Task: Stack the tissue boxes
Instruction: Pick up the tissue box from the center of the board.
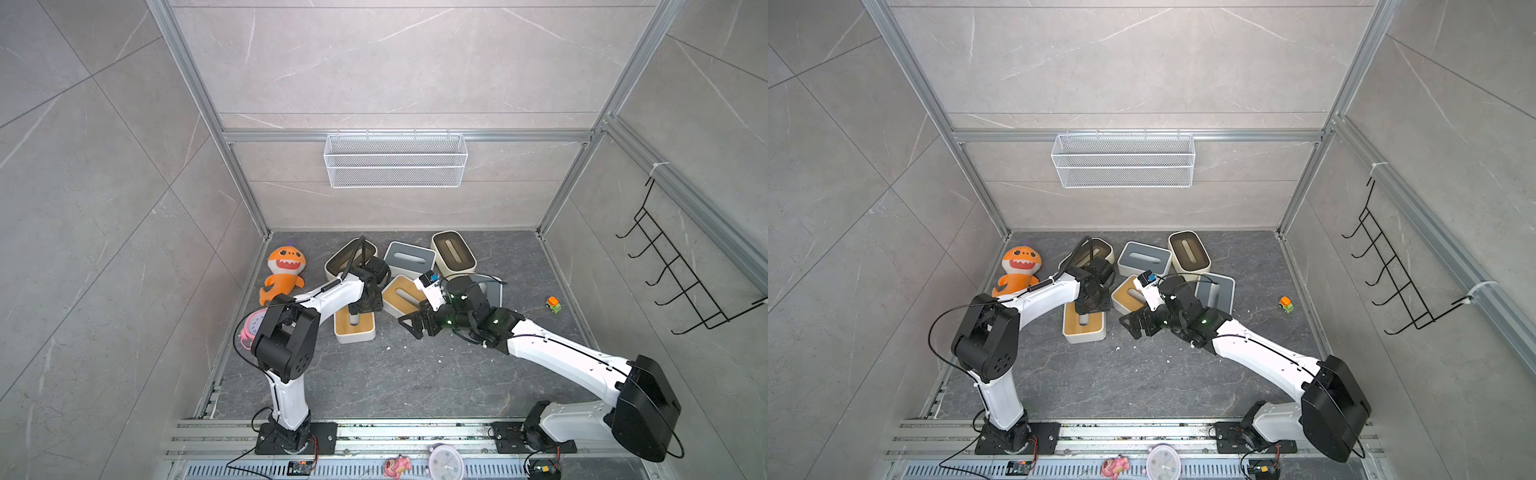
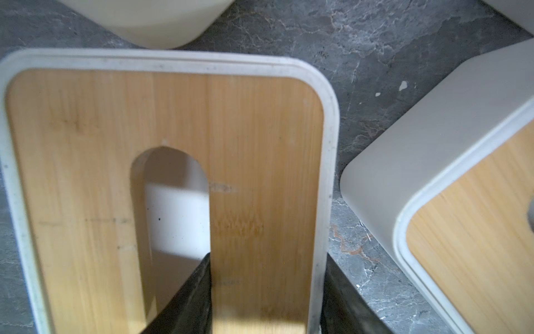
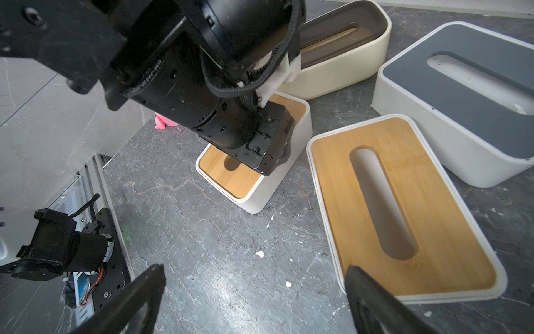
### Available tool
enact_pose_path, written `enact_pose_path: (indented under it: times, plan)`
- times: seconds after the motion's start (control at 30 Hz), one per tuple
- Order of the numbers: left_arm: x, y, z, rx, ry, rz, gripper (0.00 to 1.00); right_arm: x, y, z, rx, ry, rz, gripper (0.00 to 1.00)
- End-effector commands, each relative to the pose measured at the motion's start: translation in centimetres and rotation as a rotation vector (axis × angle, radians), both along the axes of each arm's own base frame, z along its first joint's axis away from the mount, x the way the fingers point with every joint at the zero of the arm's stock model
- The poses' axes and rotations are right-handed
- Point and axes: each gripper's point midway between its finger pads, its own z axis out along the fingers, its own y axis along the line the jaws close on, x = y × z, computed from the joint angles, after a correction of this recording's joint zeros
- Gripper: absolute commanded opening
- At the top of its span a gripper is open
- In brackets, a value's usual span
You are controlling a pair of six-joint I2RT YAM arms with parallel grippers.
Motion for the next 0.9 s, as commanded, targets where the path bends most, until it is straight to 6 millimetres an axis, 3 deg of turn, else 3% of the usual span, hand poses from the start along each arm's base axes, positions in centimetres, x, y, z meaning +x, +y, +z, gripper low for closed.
enact_pose_path:
  times: [0.0, 0.37, 0.87]
  plan:
    - [0.1, 0.3, 0.7, 0.023, -0.014, 0.013, 0.51, -0.8, -0.3, 0.2, -0.002, -0.010, 0.021, 1.00]
    - [-0.9, 1.7, 4.2, 0.042, -0.086, -0.035, 0.45, -1.9, -1.6, -0.1, 0.001, -0.018, 0.004, 0.99]
    - [-5.8, 0.6, 7.1, -0.047, -0.153, -0.476, 0.42, -5.3, -5.3, -3.1, 0.033, 0.041, -0.058, 0.99]
